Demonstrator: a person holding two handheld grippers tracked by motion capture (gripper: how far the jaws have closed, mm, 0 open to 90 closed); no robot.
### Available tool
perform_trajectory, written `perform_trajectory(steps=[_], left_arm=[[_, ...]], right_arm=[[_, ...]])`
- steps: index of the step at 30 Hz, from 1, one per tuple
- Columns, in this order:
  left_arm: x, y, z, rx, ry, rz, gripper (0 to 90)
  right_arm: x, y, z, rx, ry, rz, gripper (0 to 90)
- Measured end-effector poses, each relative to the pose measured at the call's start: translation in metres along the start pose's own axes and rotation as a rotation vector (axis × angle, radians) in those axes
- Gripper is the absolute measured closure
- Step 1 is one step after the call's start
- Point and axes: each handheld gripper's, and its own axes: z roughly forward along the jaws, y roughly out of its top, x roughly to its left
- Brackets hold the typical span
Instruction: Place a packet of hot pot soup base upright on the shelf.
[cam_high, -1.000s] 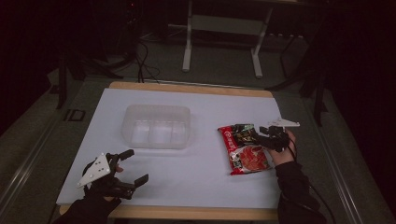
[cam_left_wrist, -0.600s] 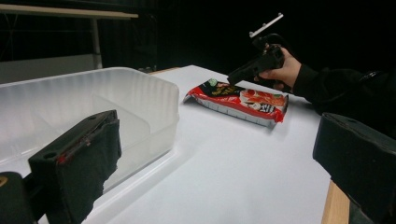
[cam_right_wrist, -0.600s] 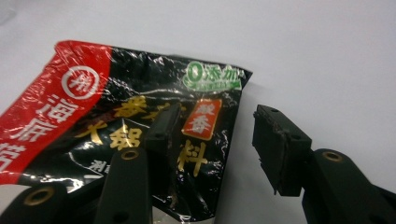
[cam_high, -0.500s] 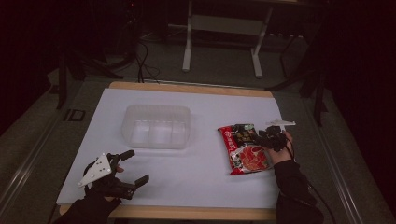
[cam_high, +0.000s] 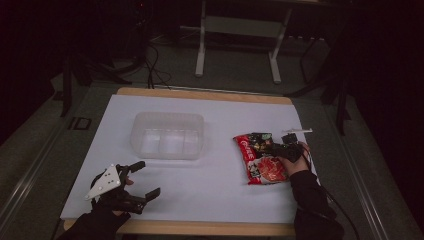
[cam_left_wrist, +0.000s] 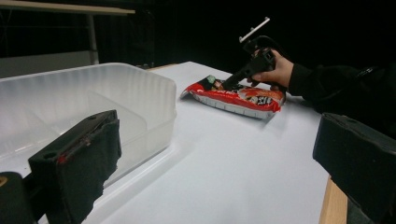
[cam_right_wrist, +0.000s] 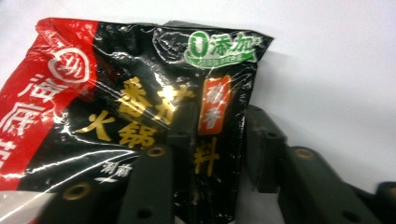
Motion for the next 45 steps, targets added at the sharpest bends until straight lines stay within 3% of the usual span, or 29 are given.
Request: perform_trajectory(steps=[3, 6, 9, 14, 19, 24, 32, 37, 39, 41, 43, 44, 45], left_arm=[[-0.001, 0.000, 0.001, 0.006, -0.001, 0.004, 1.3], [0.000, 0.000, 0.001, -0.002, 0.003, 0.000, 1.3], [0.001, 0.000, 0.001, -0.003, 0.007, -0.006, 1.3], [-0.001, 0.000, 0.001, -0.006, 0.007, -0.004, 1.2], [0.000, 0.000, 0.001, -0.008, 0.008, -0.006, 1.3], [0.000, 0.000, 0.001, -0.008, 0.006, -0.005, 1.2], [-0.001, 0.000, 0.004, -0.021, 0.013, -0.008, 1.3], [-0.004, 0.005, 0.011, -0.014, 0.056, 0.012, 1.9], [-0.005, 0.012, 0.014, -0.022, 0.050, 0.000, 3.1], [-0.005, 0.020, 0.018, -0.027, 0.014, -0.033, 5.1], [-0.005, 0.020, 0.018, -0.027, 0.014, -0.033, 5.8], [-0.006, 0.034, 0.027, 0.008, -0.051, -0.084, 5.9], [-0.005, 0.039, 0.031, 0.013, -0.080, -0.104, 6.7]], right_arm=[[-0.001, 0.002, -0.002, 0.009, 0.013, 0.040, 84.4], [-0.006, 0.003, -0.007, 0.002, 0.058, 0.108, 88.0], [-0.002, 0.008, -0.018, -0.022, 0.073, 0.113, 88.4], [0.012, 0.017, -0.038, -0.074, 0.076, 0.069, 88.8], [0.025, 0.023, -0.058, -0.123, 0.108, 0.039, 88.8], [0.042, 0.026, -0.075, -0.155, 0.100, -0.019, 88.8], [0.060, 0.030, -0.105, -0.225, 0.107, -0.053, 88.8], [0.065, 0.034, -0.125, -0.287, 0.126, -0.054, 88.8], [0.070, 0.036, -0.132, -0.311, 0.129, -0.066, 88.8], [0.075, 0.040, -0.139, -0.323, 0.130, -0.076, 88.8], [0.078, 0.042, -0.142, -0.328, 0.135, -0.082, 88.8], [0.084, 0.045, -0.149, -0.343, 0.140, -0.092, 88.8], [0.086, 0.046, -0.151, -0.347, 0.144, -0.097, 88.8]])
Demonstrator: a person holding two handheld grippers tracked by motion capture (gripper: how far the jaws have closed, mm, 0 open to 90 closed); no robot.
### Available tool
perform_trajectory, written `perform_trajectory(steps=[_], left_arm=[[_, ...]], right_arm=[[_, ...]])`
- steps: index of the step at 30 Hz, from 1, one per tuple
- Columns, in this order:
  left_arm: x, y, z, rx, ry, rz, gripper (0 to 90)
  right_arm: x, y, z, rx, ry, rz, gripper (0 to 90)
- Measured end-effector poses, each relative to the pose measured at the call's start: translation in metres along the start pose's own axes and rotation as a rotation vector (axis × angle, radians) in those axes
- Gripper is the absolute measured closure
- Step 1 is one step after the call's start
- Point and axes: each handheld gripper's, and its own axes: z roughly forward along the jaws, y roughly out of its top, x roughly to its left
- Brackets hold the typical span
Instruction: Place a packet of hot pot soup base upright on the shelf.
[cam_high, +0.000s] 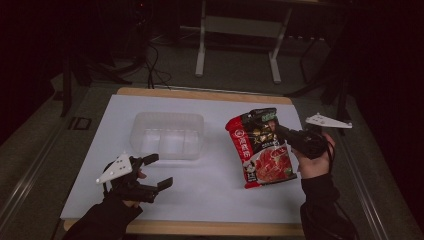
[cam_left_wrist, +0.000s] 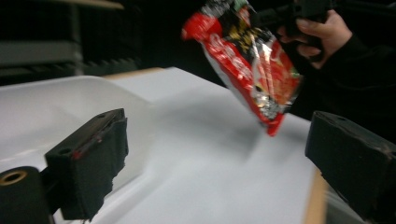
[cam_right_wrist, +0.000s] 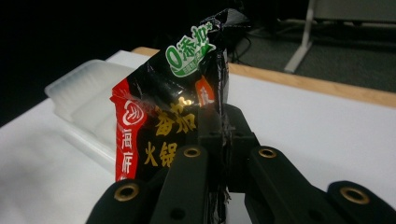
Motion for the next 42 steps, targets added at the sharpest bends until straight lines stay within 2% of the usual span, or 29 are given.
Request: perform_trajectory(steps=[3, 4, 8, 14, 18, 19, 20, 24, 27, 30, 33, 37, 38, 42], left_arm=[[0.001, 0.015, 0.012, -0.015, -0.042, 0.008, 6.8], [0.001, 0.021, 0.017, -0.018, -0.032, 0.014, 6.8], [0.004, 0.037, 0.038, 0.009, -0.044, 0.051, 8.2], [0.012, 0.052, 0.069, -0.003, -0.059, 0.011, 14.0], [0.010, 0.060, 0.088, 0.027, -0.069, 0.016, 15.4], [0.010, 0.060, 0.088, 0.027, -0.069, 0.016, 16.3], [0.010, 0.063, 0.096, 0.032, -0.077, 0.004, 16.9], [0.010, 0.069, 0.109, 0.026, -0.082, -0.021, 20.9], [0.011, 0.075, 0.114, 0.015, -0.104, -0.035, 22.2], [0.010, 0.081, 0.117, 0.007, -0.121, -0.028, 24.6], [0.009, 0.087, 0.120, -0.009, -0.151, -0.028, 31.9], [0.005, 0.090, 0.123, 0.000, -0.174, 0.000, 49.1], [0.002, 0.091, 0.124, 0.021, -0.188, 0.018, 54.4], [-0.001, 0.093, 0.123, 0.027, -0.205, 0.031, 70.2]], right_arm=[[0.008, 0.007, -0.005, -0.028, 0.016, -0.007, 88.8], [0.011, 0.010, -0.007, -0.035, 0.028, -0.005, 88.8], [0.020, 0.017, -0.010, -0.051, 0.053, -0.017, 88.8], [0.034, 0.025, -0.009, -0.072, 0.089, -0.039, 88.8], [0.043, 0.028, -0.009, -0.079, 0.108, -0.057, 88.8], [0.043, 0.028, -0.009, -0.079, 0.108, -0.057, 88.8], [0.048, 0.030, -0.008, -0.085, 0.125, -0.066, 88.9], [0.057, 0.033, -0.007, -0.091, 0.151, -0.077, 88.8], [0.062, 0.034, -0.006, -0.097, 0.169, -0.084, 88.8], [0.065, 0.034, -0.005, -0.096, 0.183, -0.089, 88.8], [0.069, 0.033, -0.003, -0.092, 0.197, -0.103, 88.8], [0.073, 0.031, 0.000, -0.082, 0.213, -0.114, 88.7], [0.074, 0.031, 0.001, -0.082, 0.213, -0.114, 88.7], [0.071, 0.028, 0.003, -0.079, 0.223, -0.108, 88.5]])
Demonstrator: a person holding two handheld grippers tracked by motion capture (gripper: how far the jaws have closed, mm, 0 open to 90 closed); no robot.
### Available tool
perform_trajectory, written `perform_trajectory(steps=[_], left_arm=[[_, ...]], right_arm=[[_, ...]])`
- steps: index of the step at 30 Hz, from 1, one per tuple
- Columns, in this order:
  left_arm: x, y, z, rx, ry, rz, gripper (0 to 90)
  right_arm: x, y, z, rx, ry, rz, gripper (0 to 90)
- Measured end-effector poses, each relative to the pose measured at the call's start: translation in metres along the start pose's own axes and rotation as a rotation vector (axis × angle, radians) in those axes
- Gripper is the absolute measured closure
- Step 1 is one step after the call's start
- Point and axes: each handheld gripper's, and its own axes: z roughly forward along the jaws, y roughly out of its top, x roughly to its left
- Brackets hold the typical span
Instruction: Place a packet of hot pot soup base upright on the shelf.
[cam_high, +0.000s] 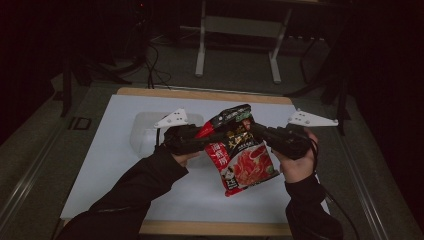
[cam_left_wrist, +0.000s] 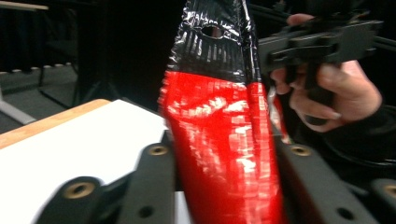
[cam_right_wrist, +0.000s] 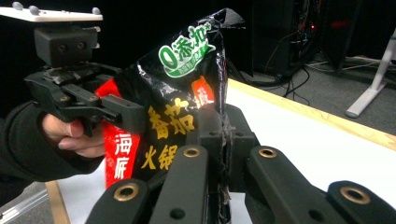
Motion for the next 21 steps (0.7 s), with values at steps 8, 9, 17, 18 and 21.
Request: perform_trajectory(steps=[8, 9, 17, 18, 21], left_arm=[[-0.009, 0.005, 0.002, 0.044, 0.046, 0.059, 78.6], [-0.009, 0.005, 0.002, 0.044, 0.046, 0.059, 79.1], [-0.014, 0.014, 0.001, 0.065, 0.101, 0.078, 82.0], [-0.015, 0.015, 0.000, 0.066, 0.108, 0.081, 82.2], [-0.017, 0.020, -0.001, 0.068, 0.115, 0.087, 82.5]], right_arm=[[-0.005, -0.007, -0.002, 0.000, 0.013, 0.014, 87.6], [-0.005, -0.007, -0.002, 0.000, 0.013, 0.014, 87.6], [-0.004, -0.010, 0.002, 0.009, -0.016, -0.019, 86.6], [-0.004, -0.010, 0.002, 0.010, -0.020, -0.023, 86.6], [-0.003, -0.009, 0.003, 0.003, -0.021, -0.031, 86.3]])
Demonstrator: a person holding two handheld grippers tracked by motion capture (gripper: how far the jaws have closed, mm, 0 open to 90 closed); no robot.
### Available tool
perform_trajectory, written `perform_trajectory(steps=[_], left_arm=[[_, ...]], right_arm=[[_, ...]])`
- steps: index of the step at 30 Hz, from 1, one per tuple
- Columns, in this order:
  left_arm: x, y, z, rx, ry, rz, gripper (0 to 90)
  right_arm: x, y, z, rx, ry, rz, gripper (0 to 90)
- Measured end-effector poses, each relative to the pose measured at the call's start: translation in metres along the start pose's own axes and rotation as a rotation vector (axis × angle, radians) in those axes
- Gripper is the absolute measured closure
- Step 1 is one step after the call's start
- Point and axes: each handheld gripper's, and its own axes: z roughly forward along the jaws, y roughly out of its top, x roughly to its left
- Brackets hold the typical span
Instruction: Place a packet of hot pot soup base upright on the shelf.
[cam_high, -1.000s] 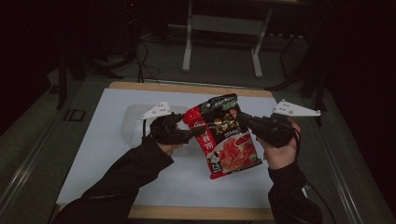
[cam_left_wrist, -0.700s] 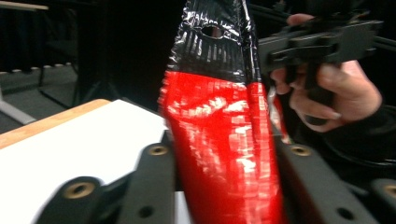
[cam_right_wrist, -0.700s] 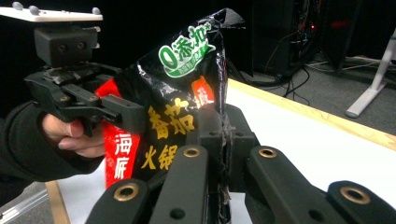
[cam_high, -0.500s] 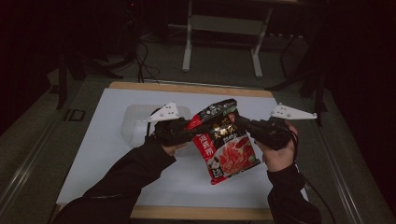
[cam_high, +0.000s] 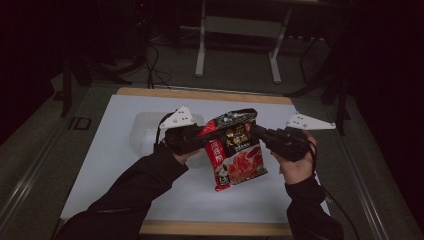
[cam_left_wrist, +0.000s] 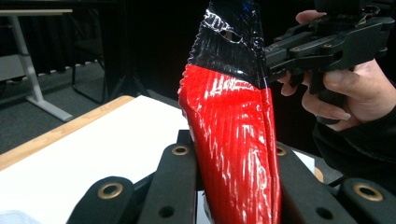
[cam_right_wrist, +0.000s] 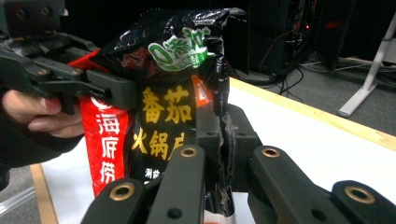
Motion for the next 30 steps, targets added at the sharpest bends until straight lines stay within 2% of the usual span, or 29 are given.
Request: perform_trajectory(steps=[1, 5, 7, 10, 14, 17, 19, 20, 23, 24, 25, 29, 30], left_arm=[[-0.001, 0.001, -0.001, 0.000, 0.007, 0.010, 82.8], [-0.002, 0.007, -0.003, -0.012, 0.015, 0.006, 83.1], [-0.003, 0.011, -0.004, -0.013, 0.029, 0.020, 83.2], [-0.001, 0.018, -0.011, -0.031, 0.050, 0.023, 83.4], [0.003, 0.028, -0.022, -0.058, 0.080, 0.028, 83.6], [0.005, 0.034, -0.030, -0.071, 0.125, 0.051, 83.6], [0.009, 0.037, -0.034, -0.073, 0.164, 0.039, 83.5], [0.011, 0.038, -0.036, -0.068, 0.189, 0.046, 83.6], [0.014, 0.039, -0.042, -0.056, 0.269, 0.076, 83.5], [0.014, 0.039, -0.042, -0.056, 0.269, 0.076, 83.5], [0.017, 0.038, -0.044, -0.058, 0.312, 0.072, 83.6], [0.026, 0.034, -0.050, -0.046, 0.370, 0.078, 83.6], [0.026, 0.034, -0.050, -0.046, 0.370, 0.078, 83.6]], right_arm=[[0.001, 0.001, 0.000, -0.001, -0.001, -0.001, 86.4], [0.002, 0.004, -0.001, -0.014, -0.004, -0.008, 84.4], [0.002, 0.005, -0.001, -0.025, -0.016, -0.009, 79.8], [0.002, 0.004, -0.003, -0.040, -0.038, -0.010, 65.9], [-0.002, -0.001, -0.006, -0.053, -0.068, 0.004, 56.6], [-0.002, -0.005, -0.008, -0.055, -0.114, -0.014, 46.9], [-0.002, -0.007, -0.009, -0.045, -0.131, -0.004, 36.6], [-0.003, -0.008, -0.009, -0.046, -0.138, -0.004, 32.6], [-0.003, -0.011, -0.011, -0.057, -0.133, 0.014, 19.5], [-0.003, -0.011, -0.011, -0.057, -0.133, 0.014, 19.5], [-0.003, -0.013, -0.013, -0.056, -0.125, 0.001, 12.7], [0.000, -0.018, -0.015, -0.046, -0.117, -0.024, 10.7], [0.000, -0.018, -0.015, -0.046, -0.117, -0.024, 10.7]])
